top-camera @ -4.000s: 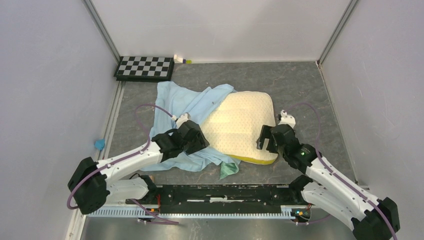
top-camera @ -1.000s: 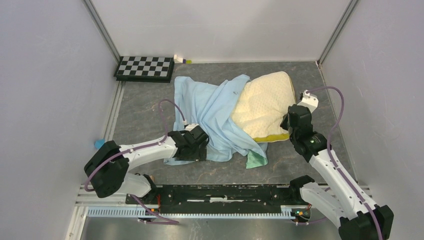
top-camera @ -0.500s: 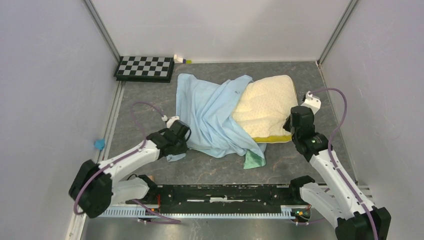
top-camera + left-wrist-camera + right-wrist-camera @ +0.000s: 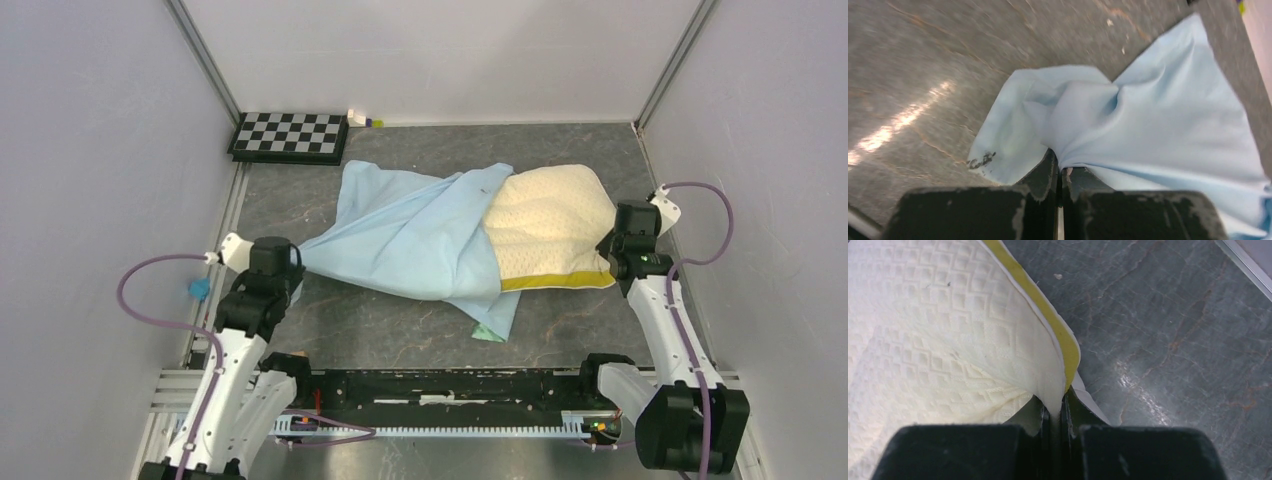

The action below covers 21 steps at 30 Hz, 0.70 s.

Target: Remove the pillowcase from the pillow

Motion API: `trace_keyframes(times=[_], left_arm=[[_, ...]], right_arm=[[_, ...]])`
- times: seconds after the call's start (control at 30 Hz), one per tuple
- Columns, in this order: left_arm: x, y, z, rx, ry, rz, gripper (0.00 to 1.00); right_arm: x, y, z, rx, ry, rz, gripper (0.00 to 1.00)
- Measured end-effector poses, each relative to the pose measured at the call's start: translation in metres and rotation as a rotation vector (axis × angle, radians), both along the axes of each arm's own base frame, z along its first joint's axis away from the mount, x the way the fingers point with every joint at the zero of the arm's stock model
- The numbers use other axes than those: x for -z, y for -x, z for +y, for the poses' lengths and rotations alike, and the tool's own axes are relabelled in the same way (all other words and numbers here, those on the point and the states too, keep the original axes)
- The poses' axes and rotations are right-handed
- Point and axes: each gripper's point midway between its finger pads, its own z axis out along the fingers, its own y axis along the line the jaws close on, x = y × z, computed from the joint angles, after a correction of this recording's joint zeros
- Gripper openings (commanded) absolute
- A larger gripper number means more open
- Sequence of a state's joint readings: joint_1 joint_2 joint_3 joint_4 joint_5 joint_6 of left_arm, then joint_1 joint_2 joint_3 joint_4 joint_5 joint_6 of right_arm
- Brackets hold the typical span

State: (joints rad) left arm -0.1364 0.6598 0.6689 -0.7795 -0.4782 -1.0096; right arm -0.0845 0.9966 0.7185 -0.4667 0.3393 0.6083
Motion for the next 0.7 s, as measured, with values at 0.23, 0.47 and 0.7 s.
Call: trace_keyframes(times=[0.23, 0.47, 0.7], left_arm=[[-0.018, -0.003, 0.021, -0.099, -0.062, 0.013, 0.29], [-0.006, -0.049, -0.037, 0.236, 0.068, 0.041, 0.96], [-0.021, -0.032, -0.156, 0.813, 0.089, 0.002, 1.0]], right_arm=[[0.006, 0.008, -0.002, 0.019, -0.02, -0.005, 0.0], [0.007, 0.0, 0.01, -0.081, -0.049, -0.09, 0.0], [0.017, 0.0, 0.031, -0.224, -0.082, -0.133, 0.0]])
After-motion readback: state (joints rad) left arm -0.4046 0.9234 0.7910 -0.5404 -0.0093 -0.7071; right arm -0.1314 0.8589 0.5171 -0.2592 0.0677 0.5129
